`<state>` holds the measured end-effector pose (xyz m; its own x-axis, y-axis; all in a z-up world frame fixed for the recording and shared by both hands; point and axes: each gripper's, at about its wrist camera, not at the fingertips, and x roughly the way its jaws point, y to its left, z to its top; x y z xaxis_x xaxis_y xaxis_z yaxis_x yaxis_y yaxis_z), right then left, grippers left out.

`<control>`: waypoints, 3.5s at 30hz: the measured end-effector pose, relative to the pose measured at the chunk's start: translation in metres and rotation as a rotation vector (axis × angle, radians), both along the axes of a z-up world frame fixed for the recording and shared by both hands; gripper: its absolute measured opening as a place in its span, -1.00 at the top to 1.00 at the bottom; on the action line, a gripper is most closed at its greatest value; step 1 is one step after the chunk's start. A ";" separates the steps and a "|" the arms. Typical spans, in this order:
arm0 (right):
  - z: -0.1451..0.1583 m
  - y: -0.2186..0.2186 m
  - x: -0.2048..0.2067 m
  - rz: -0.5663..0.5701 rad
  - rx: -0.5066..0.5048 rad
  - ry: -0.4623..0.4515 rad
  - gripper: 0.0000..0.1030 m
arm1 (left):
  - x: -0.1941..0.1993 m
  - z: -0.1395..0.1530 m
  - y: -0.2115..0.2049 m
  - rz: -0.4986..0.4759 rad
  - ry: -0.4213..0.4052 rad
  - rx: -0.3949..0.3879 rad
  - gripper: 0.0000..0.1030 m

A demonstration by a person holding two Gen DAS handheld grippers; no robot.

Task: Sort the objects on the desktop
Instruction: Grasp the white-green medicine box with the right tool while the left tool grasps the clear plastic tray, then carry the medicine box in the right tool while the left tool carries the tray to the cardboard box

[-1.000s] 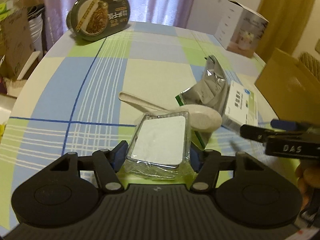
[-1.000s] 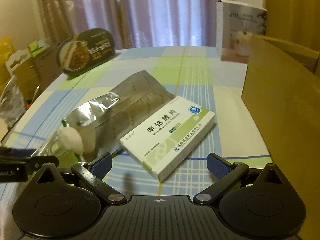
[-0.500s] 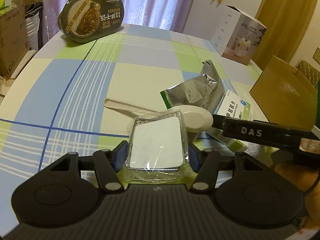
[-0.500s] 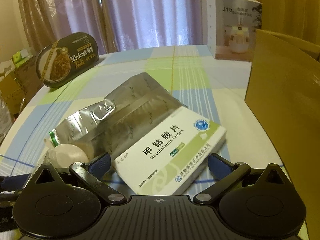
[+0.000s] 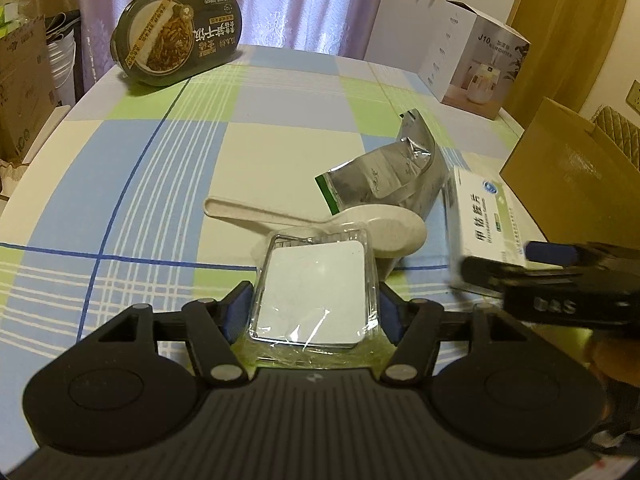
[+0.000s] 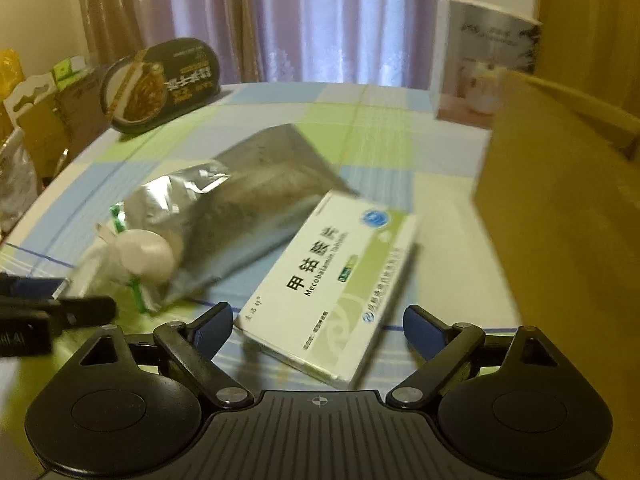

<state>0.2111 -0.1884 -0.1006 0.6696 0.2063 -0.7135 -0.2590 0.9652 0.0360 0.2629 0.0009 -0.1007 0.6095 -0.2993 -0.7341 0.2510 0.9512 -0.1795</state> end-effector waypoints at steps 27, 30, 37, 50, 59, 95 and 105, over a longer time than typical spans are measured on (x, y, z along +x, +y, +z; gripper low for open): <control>0.008 -0.031 -0.061 0.064 -0.044 0.070 -0.38 | -0.040 0.003 -0.013 -0.082 0.024 0.085 -0.11; 0.013 -0.045 -0.090 0.099 -0.047 0.090 -0.38 | -0.062 0.011 -0.016 -0.115 0.021 0.082 -0.11; 0.008 -0.067 -0.136 0.120 -0.080 0.118 -0.41 | -0.106 0.016 -0.038 -0.167 0.000 0.078 -0.11; 0.005 -0.066 -0.128 0.073 -0.042 0.090 -0.67 | -0.111 0.002 -0.053 -0.237 -0.002 0.186 -0.19; 0.004 -0.060 -0.128 0.061 -0.075 0.072 -0.32 | -0.112 0.010 -0.050 -0.244 -0.028 0.152 -0.09; 0.152 -0.176 -0.178 -0.057 0.018 -0.192 -0.32 | -0.184 0.126 -0.179 -0.305 -0.150 -0.016 -0.08; 0.157 -0.241 -0.155 -0.138 0.005 -0.183 -0.32 | -0.167 0.145 -0.245 -0.366 -0.165 -0.026 -0.08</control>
<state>0.0560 -0.4297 0.0568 0.8101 0.1066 -0.5765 -0.1269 0.9919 0.0051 0.0954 -0.2443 0.0439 0.5679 -0.5355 -0.6250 0.6000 0.7892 -0.1310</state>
